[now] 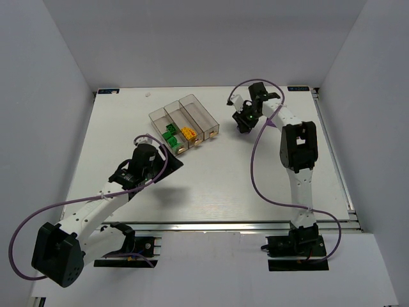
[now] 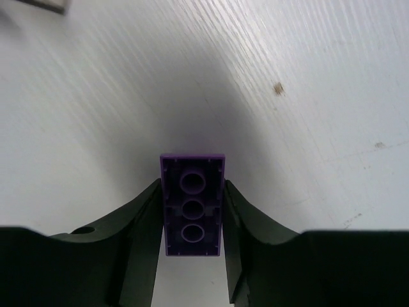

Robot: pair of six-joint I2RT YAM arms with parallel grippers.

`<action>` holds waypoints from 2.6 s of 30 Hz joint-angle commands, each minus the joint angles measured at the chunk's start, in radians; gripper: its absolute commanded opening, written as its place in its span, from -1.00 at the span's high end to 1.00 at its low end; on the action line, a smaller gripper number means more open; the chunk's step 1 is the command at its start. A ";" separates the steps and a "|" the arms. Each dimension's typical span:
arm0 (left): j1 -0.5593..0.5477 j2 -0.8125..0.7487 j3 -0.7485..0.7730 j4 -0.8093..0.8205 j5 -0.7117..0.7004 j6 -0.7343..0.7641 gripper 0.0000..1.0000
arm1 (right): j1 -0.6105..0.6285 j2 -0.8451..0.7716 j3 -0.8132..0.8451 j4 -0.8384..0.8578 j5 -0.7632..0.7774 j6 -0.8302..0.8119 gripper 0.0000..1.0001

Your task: Sort the legos into containers by color

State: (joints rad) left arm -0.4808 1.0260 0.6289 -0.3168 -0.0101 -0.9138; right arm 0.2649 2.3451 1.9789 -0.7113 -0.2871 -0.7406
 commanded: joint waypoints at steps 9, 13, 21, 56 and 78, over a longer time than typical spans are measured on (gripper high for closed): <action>-0.004 0.009 -0.003 0.039 0.053 0.007 -0.64 | 0.144 -0.168 0.097 0.146 -0.280 0.265 0.78; -0.004 0.009 0.003 0.036 0.055 0.006 -0.64 | 0.184 -0.097 0.144 0.266 -0.271 0.366 0.72; -0.004 -0.033 -0.015 0.018 0.036 0.000 -0.64 | 0.221 -0.013 0.166 0.365 -0.216 0.443 -0.33; -0.004 -0.046 -0.058 0.059 0.059 0.010 -0.66 | -0.227 0.016 0.084 -0.079 0.080 -0.170 -0.64; -0.004 0.009 -0.009 0.047 0.058 0.019 -0.66 | -0.248 0.144 0.190 -0.054 0.066 -0.313 -0.34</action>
State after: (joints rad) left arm -0.4808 1.0355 0.5758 -0.2768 0.0418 -0.9096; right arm 0.0315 2.4382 2.1204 -0.6865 -0.1936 -1.0107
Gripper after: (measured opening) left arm 0.827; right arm 0.687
